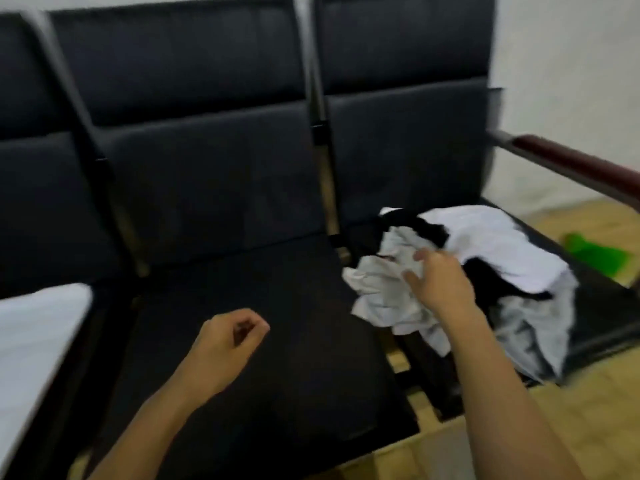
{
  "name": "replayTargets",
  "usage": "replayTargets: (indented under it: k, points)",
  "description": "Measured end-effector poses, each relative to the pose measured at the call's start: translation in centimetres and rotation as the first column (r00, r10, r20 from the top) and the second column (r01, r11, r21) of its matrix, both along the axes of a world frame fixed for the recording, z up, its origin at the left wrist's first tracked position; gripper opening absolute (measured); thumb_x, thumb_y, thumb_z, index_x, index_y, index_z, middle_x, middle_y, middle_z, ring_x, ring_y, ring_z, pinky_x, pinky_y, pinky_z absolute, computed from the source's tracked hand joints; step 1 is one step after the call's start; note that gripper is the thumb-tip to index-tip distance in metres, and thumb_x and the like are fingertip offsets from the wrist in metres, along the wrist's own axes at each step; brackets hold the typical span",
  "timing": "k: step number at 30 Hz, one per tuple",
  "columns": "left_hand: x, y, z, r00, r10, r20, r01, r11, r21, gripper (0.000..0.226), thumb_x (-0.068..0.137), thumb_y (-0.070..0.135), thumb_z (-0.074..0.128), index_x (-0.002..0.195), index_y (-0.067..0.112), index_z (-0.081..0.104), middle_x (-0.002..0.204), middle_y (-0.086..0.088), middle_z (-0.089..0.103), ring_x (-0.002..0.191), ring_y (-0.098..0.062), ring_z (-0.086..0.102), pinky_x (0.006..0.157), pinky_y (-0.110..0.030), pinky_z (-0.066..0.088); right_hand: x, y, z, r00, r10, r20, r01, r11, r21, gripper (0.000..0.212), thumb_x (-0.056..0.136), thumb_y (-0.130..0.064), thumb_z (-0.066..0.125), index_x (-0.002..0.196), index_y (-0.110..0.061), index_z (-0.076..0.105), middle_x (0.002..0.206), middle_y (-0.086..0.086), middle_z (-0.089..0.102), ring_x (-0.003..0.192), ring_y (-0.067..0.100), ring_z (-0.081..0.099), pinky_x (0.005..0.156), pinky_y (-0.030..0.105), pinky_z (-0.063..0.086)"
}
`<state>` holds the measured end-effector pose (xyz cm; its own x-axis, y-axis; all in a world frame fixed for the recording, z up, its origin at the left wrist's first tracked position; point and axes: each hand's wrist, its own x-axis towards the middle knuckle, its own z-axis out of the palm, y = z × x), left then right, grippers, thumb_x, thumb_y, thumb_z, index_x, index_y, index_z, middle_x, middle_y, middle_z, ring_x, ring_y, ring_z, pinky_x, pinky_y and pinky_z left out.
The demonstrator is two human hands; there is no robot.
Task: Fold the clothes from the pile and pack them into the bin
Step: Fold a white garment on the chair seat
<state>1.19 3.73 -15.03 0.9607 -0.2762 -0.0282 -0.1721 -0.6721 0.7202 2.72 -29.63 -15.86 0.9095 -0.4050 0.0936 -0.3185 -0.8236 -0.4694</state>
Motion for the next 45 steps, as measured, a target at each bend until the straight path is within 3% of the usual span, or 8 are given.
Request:
replayTargets:
  k: [9,13,17,23,27,31,35,45]
  points:
    - [3.1,-7.5,-2.5,0.979,-0.198,0.050,0.189,0.971,0.145,0.017,0.094,0.027,0.062,0.079,0.034,0.069,0.080,0.020,0.066,0.074,-0.004,0.064,0.066,-0.025,0.055,-0.8,-10.1,-6.2,0.919,-0.378,0.110,0.293,0.843,0.452,0.069,0.077,-0.046,0.079,0.131,-0.010,0.054,0.129,0.011,0.058,0.118,0.029,0.055,0.093,0.036,0.046]
    - [3.0,-6.6,-1.9,0.965,-0.228,0.130,0.192,0.951,0.242,0.018,0.094,0.029,0.062,0.078,0.037,0.065,0.072,0.012,0.065,0.074,-0.005,0.063,0.062,-0.022,0.053,1.4,-10.6,-3.9,0.728,-0.673,0.131,0.359,0.537,0.763,0.049,0.084,-0.055,0.068,0.069,-0.009,0.056,0.066,0.001,0.055,0.066,0.018,0.052,0.059,0.026,0.039]
    - [2.7,-4.5,-1.2,0.962,-0.206,0.178,0.157,0.954,0.255,0.020,0.093,0.027,0.064,0.075,0.036,0.064,0.078,0.021,0.064,0.071,-0.009,0.063,0.057,-0.021,0.051,2.9,-10.3,-2.4,0.575,-0.818,0.022,0.244,0.198,0.949,0.036,0.092,-0.037,0.064,0.075,-0.007,0.056,0.069,0.002,0.053,0.069,0.018,0.049,0.064,0.028,0.044]
    - [2.5,-3.0,0.0,0.980,-0.091,0.175,0.103,0.993,-0.056,0.029,0.086,0.028,0.072,0.101,0.051,0.062,0.090,0.017,0.066,0.081,-0.009,0.064,0.070,-0.029,0.054,0.6,-2.4,7.1,0.866,-0.295,0.405,-0.224,0.495,0.840,0.032,0.102,-0.034,0.052,0.076,-0.016,0.057,0.065,-0.007,0.058,0.065,0.005,0.055,0.067,0.022,0.046]
    - [0.2,-3.9,1.9,0.976,-0.040,0.214,0.115,0.930,-0.350,0.097,0.060,0.055,0.086,0.137,0.058,0.027,0.126,0.025,0.050,0.109,-0.001,0.058,0.086,-0.017,0.049,-3.9,6.6,13.8,0.802,0.130,0.583,-0.589,0.012,0.808,0.028,0.095,-0.030,0.050,0.108,-0.009,0.065,0.105,0.006,0.073,0.100,0.015,0.068,0.087,0.030,0.056]
    - [-1.5,-2.9,3.1,0.945,0.172,0.277,0.005,0.842,-0.540,0.091,0.068,0.057,0.082,0.143,0.039,0.035,0.138,0.016,0.046,0.123,-0.001,0.052,0.091,-0.016,0.050,-6.0,11.7,15.0,0.785,0.171,0.596,-0.554,-0.237,0.798,0.028,0.088,-0.032,0.055,0.098,-0.020,0.078,0.090,0.000,0.076,0.083,0.010,0.073,0.068,0.022,0.059]
    - [-1.7,1.6,3.6,0.834,0.268,0.482,-0.120,0.941,-0.315,0.030,0.089,0.056,0.052,0.097,0.031,0.067,0.101,0.017,0.052,0.095,-0.014,0.059,0.078,-0.023,0.048,-5.4,13.7,12.2,0.905,0.143,0.401,-0.355,-0.267,0.896,0.033,0.082,-0.040,0.055,0.079,-0.023,0.083,0.097,0.002,0.077,0.094,0.015,0.073,0.069,0.025,0.060]
    - [-2.4,3.6,5.3,0.822,0.491,0.289,-0.252,0.768,-0.589,0.025,0.103,0.024,0.042,0.082,0.015,0.052,0.065,0.009,0.048,0.058,-0.003,0.043,0.054,-0.015,0.039,-0.4,16.2,7.5,0.997,-0.039,-0.067,0.053,-0.279,0.959,0.018,0.098,-0.028,0.057,0.091,-0.014,0.050,0.080,0.012,0.068,0.046,0.011,0.056,0.041,0.020,0.044]
